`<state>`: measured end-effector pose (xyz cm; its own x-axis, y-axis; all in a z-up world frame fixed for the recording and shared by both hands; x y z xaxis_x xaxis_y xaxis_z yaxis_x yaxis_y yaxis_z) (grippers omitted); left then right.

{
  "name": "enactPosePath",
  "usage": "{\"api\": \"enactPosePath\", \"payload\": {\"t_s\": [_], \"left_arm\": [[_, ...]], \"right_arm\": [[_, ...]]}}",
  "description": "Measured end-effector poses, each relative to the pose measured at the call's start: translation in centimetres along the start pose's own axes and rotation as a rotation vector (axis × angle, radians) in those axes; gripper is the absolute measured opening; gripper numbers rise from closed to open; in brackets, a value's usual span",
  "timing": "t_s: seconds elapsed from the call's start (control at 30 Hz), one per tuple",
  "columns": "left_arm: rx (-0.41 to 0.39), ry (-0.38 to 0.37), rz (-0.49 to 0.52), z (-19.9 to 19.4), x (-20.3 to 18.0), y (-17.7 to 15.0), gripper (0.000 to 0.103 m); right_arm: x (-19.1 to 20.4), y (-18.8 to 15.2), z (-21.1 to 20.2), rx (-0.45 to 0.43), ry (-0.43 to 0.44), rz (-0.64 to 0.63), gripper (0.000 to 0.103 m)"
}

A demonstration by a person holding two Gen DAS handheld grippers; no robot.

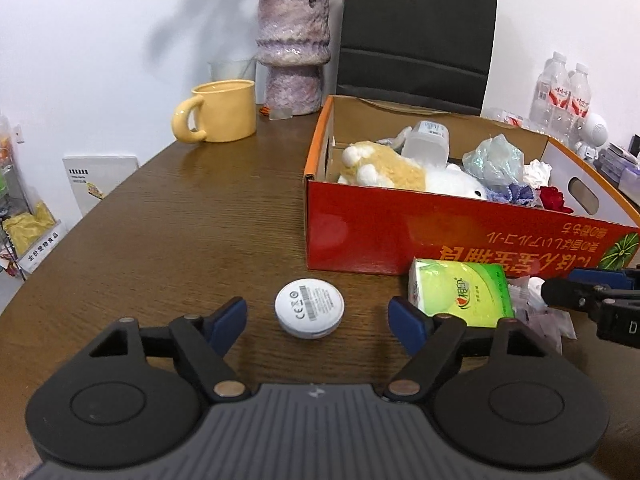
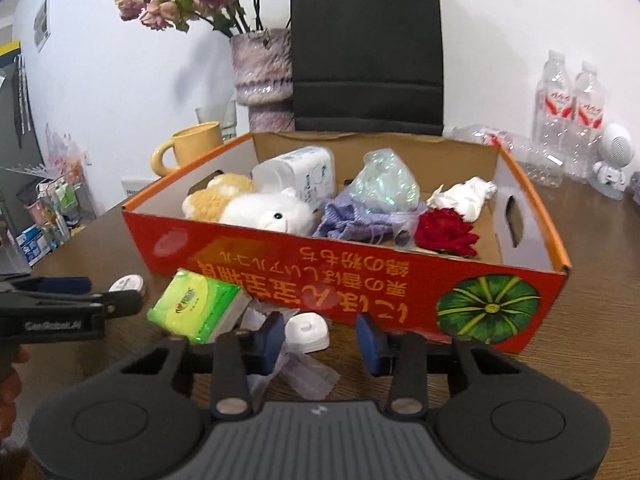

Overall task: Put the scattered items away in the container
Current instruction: 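Grasp the white round container with the left tool while the right tool grasps a small white cap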

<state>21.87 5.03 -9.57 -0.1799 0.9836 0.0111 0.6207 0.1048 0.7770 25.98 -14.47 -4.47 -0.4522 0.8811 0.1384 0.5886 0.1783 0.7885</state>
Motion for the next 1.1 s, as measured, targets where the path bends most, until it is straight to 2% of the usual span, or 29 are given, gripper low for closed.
{"api": "enactPosePath", "payload": {"t_s": [0.1, 0.23, 0.33, 0.5, 0.83, 1.1], "left_arm": [[0.006, -0.008, 0.001, 0.7, 0.1, 0.1, 0.080], [0.002, -0.016, -0.008, 1.3, 0.7, 0.0, 0.074], [-0.017, 0.000, 0.029, 1.4, 0.6, -0.1, 0.064], [-0.038, -0.014, 0.050, 1.1, 0.4, -0.2, 0.041], [-0.043, -0.021, 0.020, 0.8, 0.7, -0.2, 0.040], [-0.096, -0.033, 0.021, -2.2, 0.5, 0.1, 0.040]], "right_arm": [[0.4, 0.0, 0.6, 0.018, 0.016, -0.016, 0.039], [0.7, -0.1, 1.4, 0.042, 0.016, -0.036, 0.037], [0.7, -0.2, 1.8, 0.051, 0.020, -0.044, 0.026], [0.8, -0.2, 1.8, 0.047, 0.016, -0.050, 0.025], [0.7, -0.2, 1.4, 0.048, 0.024, -0.034, 0.025], [1.4, 0.1, -0.9, 0.003, 0.046, -0.049, 0.025]]}}
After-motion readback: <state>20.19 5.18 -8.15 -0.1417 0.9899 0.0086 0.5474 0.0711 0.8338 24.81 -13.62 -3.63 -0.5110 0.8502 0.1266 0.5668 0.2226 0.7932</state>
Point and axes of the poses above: each gripper's, at about its wrist camera, not at the fingertips, and z roughly the way its jaws point, x to its left, y to its top, the point moved 5 cm from there along z, roughly the way its jaws point, and after that the axes turned 3 degrees about y, right-handed, at the moved point
